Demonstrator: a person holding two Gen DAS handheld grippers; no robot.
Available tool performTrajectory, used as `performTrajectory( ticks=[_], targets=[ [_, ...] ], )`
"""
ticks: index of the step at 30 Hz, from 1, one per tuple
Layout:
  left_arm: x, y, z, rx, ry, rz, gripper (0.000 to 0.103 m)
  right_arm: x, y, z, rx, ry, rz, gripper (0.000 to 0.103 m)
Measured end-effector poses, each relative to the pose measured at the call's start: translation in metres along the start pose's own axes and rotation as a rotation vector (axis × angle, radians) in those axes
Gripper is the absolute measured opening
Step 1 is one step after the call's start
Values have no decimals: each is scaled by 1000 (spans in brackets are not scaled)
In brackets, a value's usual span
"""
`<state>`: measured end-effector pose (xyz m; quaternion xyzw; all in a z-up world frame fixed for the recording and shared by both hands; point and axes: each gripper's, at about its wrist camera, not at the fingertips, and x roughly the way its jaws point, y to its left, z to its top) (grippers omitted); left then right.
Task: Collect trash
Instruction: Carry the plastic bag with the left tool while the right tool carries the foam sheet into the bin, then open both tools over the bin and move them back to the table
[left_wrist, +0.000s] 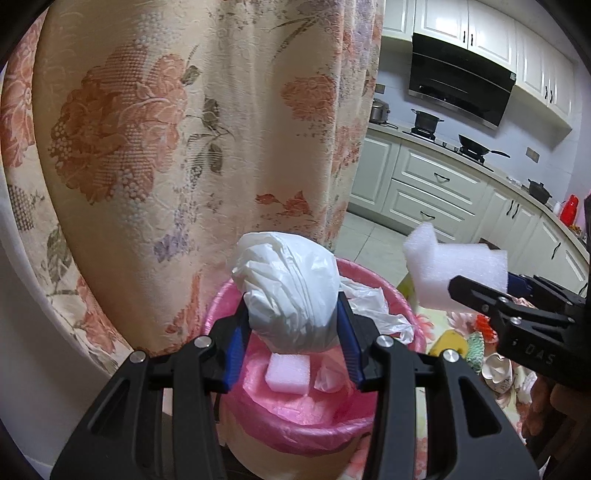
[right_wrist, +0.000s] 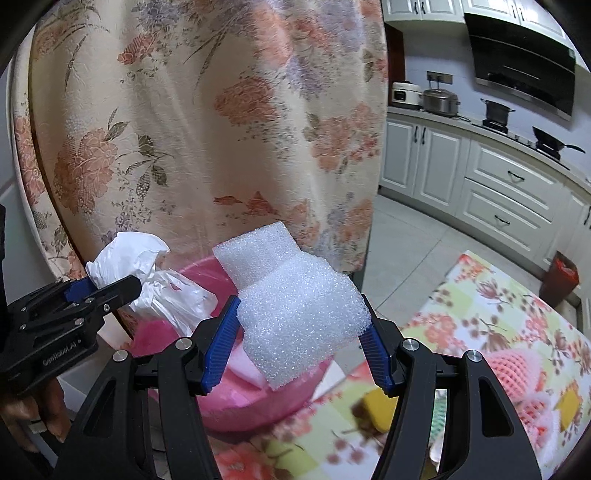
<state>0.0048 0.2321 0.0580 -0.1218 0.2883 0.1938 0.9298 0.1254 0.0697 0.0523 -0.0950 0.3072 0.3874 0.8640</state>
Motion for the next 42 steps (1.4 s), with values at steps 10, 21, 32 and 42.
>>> performTrajectory(
  ticks=[10, 21, 32, 42],
  targets=[
    [7, 14, 6, -13, 6, 13, 43, 30, 17, 8, 1, 43, 52, 60],
    [15, 23, 6, -35, 24, 11, 48, 51, 27, 10, -9, 80, 76, 62],
    [13, 28, 8, -57, 20, 18, 59, 49, 20, 9, 4, 73, 54, 74],
    [3, 18, 6, -36, 8, 6, 59, 20, -1, 2, 30, 33, 1, 74]
  ],
)
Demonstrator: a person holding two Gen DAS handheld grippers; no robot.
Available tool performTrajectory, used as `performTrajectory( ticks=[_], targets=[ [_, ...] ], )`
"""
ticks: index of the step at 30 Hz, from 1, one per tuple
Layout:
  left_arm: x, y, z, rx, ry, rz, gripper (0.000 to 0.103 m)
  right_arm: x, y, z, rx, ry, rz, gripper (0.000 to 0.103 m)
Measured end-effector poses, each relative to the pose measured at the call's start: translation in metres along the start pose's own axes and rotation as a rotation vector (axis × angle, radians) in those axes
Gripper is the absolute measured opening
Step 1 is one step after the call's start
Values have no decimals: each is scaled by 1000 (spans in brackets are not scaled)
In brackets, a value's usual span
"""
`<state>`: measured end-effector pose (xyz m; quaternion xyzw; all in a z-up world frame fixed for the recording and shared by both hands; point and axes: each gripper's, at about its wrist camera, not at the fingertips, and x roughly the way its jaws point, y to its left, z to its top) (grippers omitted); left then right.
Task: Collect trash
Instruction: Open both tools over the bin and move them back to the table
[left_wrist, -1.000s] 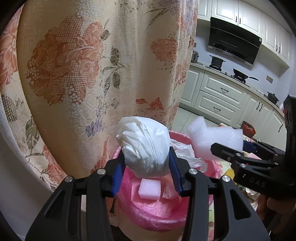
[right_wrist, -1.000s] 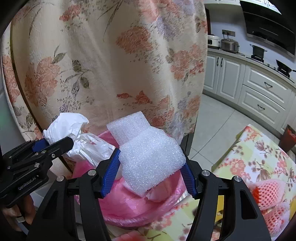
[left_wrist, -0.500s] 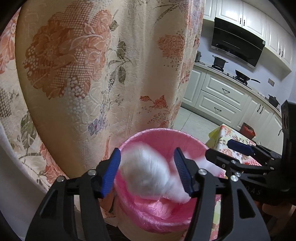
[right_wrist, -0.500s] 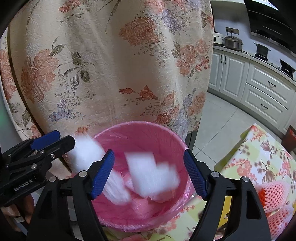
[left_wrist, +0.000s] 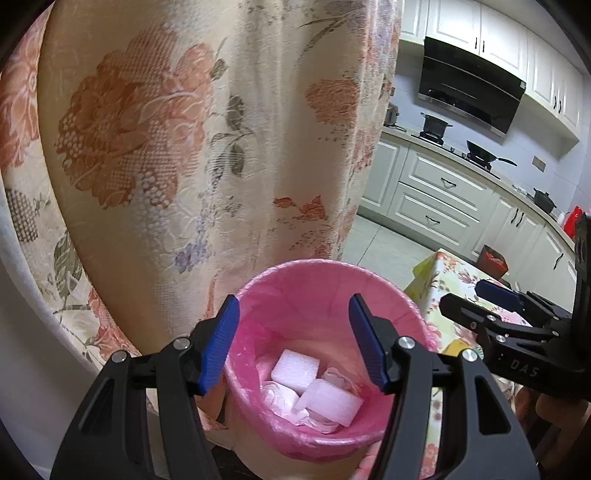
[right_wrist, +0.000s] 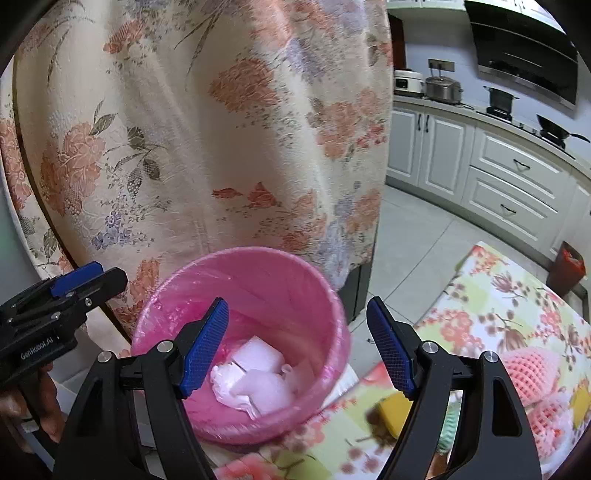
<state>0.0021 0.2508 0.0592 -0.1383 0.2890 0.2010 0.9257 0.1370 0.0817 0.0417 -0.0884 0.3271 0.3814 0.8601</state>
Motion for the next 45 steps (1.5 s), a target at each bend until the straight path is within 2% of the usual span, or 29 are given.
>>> performTrajectory(
  ticks=[12, 25, 45],
  targets=[
    [-17, -43, -1, 55, -16, -41, 62, -55, -39, -23, 39, -57, -80, 74],
    [-33, -117, -9, 138, -32, -113, 62, -124, -109, -70, 136, -104, -202, 75],
    [-47, -220, -35, 240, -20, -208, 62, -196, -197, -147, 273, -111, -332, 75]
  ],
)
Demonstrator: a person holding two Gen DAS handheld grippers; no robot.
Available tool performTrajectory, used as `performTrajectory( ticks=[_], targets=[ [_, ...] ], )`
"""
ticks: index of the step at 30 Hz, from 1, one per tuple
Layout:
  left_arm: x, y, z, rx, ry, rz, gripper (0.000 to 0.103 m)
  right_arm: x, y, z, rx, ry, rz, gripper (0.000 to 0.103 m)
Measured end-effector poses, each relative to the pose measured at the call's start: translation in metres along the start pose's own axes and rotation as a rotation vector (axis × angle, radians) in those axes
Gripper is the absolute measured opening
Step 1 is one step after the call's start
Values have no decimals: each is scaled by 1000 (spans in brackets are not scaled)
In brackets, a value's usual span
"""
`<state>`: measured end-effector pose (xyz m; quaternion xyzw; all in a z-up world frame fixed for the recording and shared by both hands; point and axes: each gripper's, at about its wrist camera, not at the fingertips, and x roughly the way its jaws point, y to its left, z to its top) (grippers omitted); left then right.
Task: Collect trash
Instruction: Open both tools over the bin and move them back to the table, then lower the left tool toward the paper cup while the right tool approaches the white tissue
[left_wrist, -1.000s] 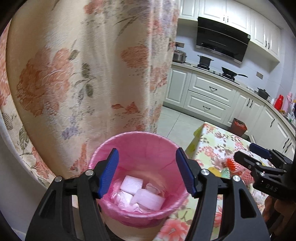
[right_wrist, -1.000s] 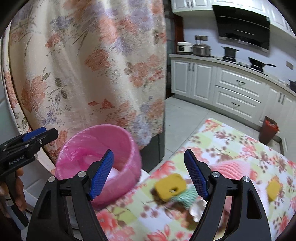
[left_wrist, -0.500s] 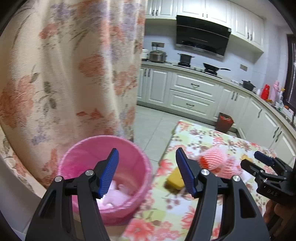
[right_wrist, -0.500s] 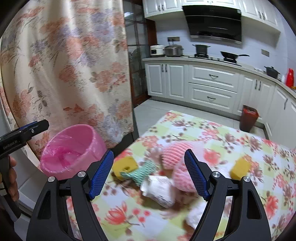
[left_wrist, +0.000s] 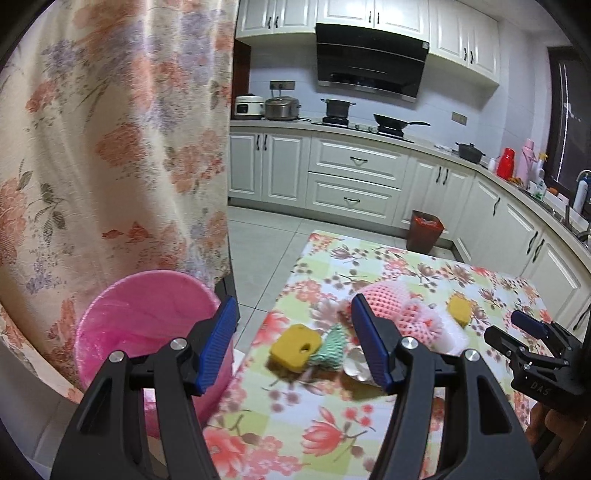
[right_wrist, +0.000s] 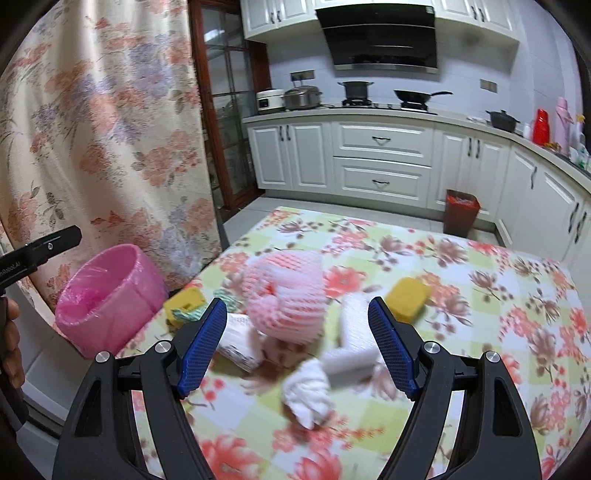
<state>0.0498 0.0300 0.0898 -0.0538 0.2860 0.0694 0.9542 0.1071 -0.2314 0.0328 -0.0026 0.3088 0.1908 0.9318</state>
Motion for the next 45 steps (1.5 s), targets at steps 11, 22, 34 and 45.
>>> performTrajectory(
  ticks=[11, 22, 34, 45],
  targets=[
    [7, -40, -18, 20, 17, -67, 62, -15, -44, -26, 45, 24, -75, 77],
    [32, -56, -46, 25, 85, -121, 62, -4, -66, -60, 63, 104, -135, 79],
    [64, -59, -71, 26, 165, -156, 62, 14, -60, -80, 49, 177, -136, 83],
    [84, -57, -78, 21, 204, -172, 62, 31, -43, -77, 26, 198, -105, 83]
  ],
)
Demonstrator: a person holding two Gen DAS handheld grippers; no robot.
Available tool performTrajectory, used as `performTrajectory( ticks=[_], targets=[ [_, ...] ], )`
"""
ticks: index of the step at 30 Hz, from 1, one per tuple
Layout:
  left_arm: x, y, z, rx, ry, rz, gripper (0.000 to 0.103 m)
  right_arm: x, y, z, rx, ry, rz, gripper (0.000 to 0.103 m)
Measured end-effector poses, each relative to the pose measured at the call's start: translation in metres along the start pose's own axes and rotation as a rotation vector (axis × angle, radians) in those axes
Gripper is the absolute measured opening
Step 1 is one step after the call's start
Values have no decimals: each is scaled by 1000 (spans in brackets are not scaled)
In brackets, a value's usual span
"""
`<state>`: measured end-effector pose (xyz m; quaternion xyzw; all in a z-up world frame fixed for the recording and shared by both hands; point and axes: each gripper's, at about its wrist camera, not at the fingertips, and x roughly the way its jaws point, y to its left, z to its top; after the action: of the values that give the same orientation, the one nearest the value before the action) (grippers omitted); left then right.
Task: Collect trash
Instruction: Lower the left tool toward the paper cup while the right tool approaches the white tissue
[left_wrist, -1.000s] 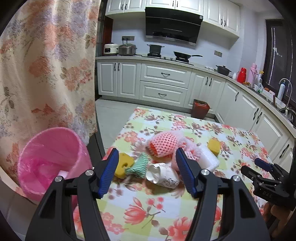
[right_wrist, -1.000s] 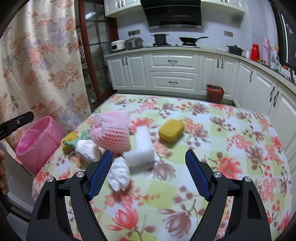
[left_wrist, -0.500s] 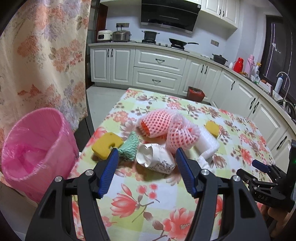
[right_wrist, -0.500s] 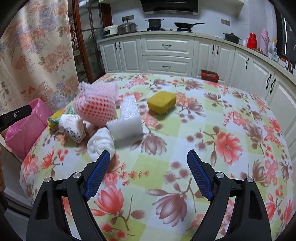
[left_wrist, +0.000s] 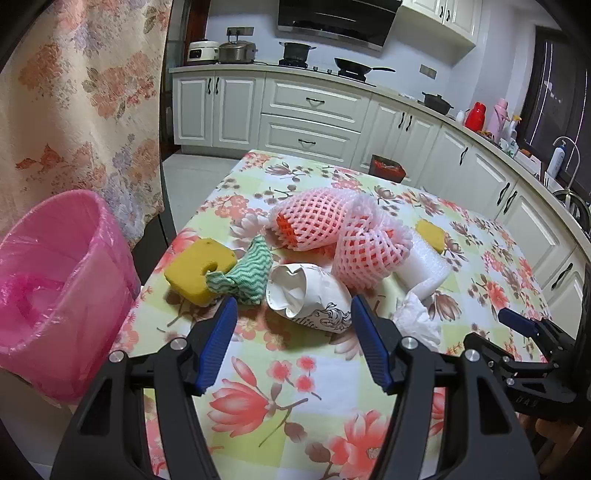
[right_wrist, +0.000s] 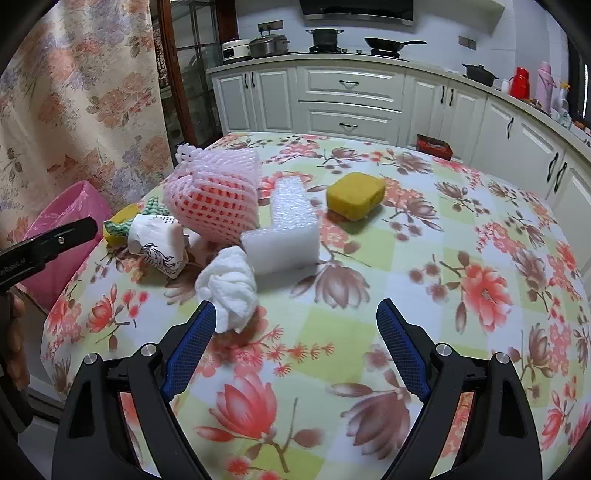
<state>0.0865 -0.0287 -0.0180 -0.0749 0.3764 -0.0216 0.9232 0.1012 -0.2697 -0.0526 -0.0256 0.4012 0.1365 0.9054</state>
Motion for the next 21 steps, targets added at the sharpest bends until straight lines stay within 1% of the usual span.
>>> performTrajectory(
  ticks=[13, 21],
  targets=[
    [25, 0, 1, -7, 41, -35, 62, 18, 21, 8, -24, 19, 35, 83],
    [42, 4, 1, -32, 74, -56, 62, 34, 30, 11, -38, 41, 45, 83]
  ],
)
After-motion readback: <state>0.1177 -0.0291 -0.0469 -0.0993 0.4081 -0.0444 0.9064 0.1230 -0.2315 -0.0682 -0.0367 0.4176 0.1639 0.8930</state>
